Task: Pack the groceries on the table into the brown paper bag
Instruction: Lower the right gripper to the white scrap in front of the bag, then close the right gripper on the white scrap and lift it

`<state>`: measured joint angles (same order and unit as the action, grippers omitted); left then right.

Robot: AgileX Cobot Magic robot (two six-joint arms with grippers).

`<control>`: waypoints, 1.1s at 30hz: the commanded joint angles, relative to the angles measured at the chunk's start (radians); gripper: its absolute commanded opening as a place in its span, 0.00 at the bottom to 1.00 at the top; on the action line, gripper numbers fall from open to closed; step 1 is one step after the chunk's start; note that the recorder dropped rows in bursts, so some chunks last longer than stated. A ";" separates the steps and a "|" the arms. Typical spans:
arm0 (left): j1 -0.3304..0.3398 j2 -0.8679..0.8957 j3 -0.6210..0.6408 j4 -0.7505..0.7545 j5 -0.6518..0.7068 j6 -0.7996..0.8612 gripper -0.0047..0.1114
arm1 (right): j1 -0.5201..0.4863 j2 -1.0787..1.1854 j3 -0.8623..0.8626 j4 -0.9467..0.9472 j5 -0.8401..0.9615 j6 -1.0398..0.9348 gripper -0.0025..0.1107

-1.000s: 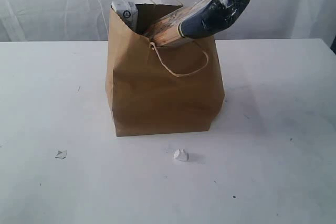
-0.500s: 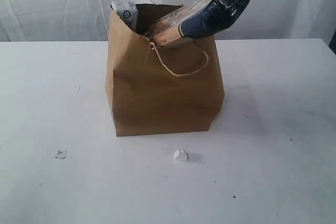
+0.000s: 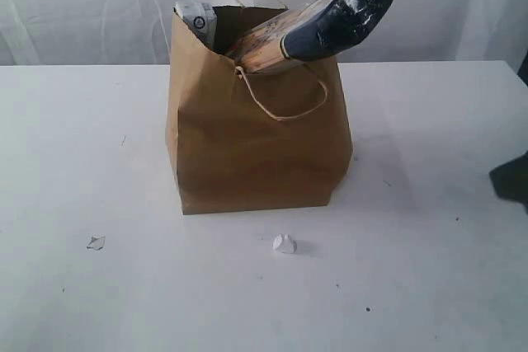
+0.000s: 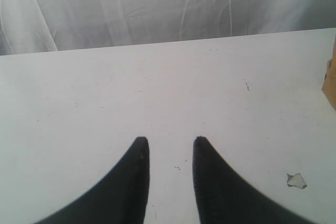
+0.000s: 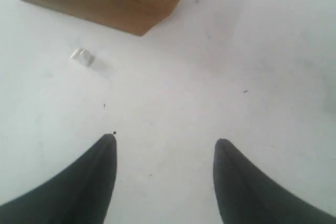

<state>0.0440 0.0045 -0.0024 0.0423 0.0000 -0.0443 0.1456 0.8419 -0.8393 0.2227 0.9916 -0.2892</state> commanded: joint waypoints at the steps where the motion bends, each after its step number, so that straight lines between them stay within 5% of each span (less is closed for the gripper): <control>1: 0.004 -0.005 0.002 -0.008 0.000 -0.004 0.34 | 0.045 -0.004 0.156 0.077 -0.143 -0.086 0.48; 10: 0.004 -0.005 0.002 -0.008 0.000 -0.002 0.34 | 0.315 0.111 0.354 0.234 -0.491 -0.359 0.48; 21: 0.004 -0.005 0.002 -0.008 0.000 -0.003 0.34 | 0.605 0.583 0.360 0.223 -1.039 -0.495 0.48; 27: 0.004 -0.005 0.002 -0.008 0.000 -0.003 0.34 | 0.633 0.738 0.309 0.225 -1.128 -0.484 0.48; 33: 0.004 -0.005 0.002 -0.008 0.000 -0.003 0.34 | 0.633 0.796 0.255 0.225 -1.205 -0.269 0.48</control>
<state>0.0440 0.0045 -0.0024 0.0423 0.0000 -0.0443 0.7774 1.6186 -0.5585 0.4490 -0.1778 -0.6588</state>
